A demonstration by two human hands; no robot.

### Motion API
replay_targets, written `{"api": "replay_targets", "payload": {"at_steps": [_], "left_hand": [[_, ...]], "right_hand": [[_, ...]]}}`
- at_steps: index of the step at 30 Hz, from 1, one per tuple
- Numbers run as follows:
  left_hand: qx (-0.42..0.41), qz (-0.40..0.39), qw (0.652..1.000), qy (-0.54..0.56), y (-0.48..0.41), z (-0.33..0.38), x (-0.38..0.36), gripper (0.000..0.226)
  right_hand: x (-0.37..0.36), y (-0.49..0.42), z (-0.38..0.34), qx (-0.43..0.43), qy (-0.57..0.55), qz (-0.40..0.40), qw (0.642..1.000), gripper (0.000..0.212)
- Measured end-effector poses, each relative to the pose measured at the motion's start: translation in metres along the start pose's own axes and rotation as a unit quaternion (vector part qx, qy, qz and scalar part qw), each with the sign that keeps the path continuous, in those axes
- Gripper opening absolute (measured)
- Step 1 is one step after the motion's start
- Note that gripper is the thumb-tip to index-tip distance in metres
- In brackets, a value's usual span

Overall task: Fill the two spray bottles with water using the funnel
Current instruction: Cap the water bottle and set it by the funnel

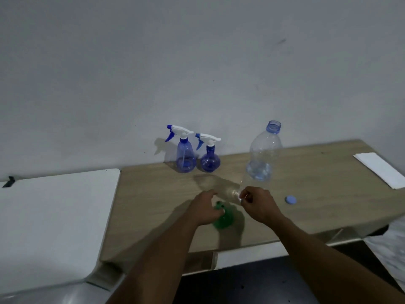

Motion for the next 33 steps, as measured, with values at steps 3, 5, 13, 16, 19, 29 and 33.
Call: {"api": "replay_targets", "payload": {"at_steps": [3,5,13,16,19,29,33], "left_hand": [[-0.038,0.028,0.999,-0.003,-0.011,0.026,0.003,0.072],[-0.054,0.025,0.998,-0.003,-0.02,0.045,-0.001,0.078],[-0.111,0.06,0.99,0.055,-0.053,0.112,-0.018,0.091],[-0.111,0.089,0.987,0.076,-0.068,0.121,-0.023,0.092],[-0.103,0.09,0.988,0.076,-0.075,0.124,-0.028,0.093],[-0.058,0.091,0.991,0.085,-0.09,0.139,-0.039,0.099],[-0.039,0.075,0.993,0.081,-0.099,0.148,-0.049,0.107]], "right_hand": [[0.02,0.005,0.038,-0.044,0.008,0.027,0.999,0.005],[0.035,0.006,0.061,-0.072,0.019,0.039,0.996,0.009],[0.07,-0.013,0.144,-0.129,0.062,0.021,0.99,0.026],[0.065,-0.023,0.163,-0.111,0.085,-0.023,0.99,0.038],[0.053,-0.033,0.177,-0.088,0.101,-0.071,0.988,0.038],[0.034,-0.058,0.195,-0.046,0.16,-0.179,0.97,0.025],[0.078,-0.086,0.197,-0.054,0.094,-0.152,0.982,0.022]]}}
Point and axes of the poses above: each hand's wrist, its own y-axis away from the middle knuckle, its own x-axis out of the back of the hand, z = x × y, the point moved 9 cm from there along -y, towards the middle knuckle
